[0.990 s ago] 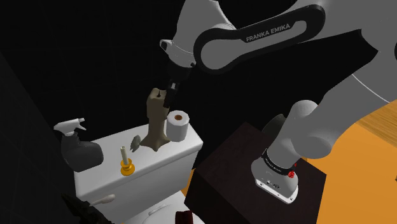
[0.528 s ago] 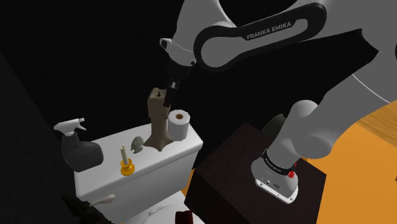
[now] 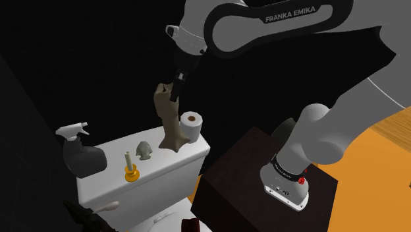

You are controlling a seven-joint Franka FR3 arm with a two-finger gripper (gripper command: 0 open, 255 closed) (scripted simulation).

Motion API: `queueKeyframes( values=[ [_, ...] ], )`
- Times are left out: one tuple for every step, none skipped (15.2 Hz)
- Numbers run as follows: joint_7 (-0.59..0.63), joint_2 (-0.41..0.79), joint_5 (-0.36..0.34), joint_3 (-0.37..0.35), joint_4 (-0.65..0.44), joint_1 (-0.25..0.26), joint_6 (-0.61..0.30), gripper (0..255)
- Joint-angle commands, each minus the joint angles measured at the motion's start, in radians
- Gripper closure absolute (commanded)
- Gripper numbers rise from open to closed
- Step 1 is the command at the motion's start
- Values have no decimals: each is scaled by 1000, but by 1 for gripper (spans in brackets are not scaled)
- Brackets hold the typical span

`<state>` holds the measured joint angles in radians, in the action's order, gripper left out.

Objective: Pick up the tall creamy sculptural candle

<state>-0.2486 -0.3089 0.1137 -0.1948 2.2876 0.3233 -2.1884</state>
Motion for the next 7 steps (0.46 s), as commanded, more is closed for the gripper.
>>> queueKeyframes(
  values=[
    [0,-6,-1,2,-26,-1,29,255],
    [0,-9,-1,3,-37,-1,43,255],
    [1,-11,-2,4,-48,-2,57,255],
    [1,-13,-2,5,-59,-2,71,255],
    [2,-15,-3,5,-71,-2,84,255],
    [2,-16,-3,5,-72,-2,86,255],
    [2,-16,-3,5,-73,-2,86,255]
  ],
)
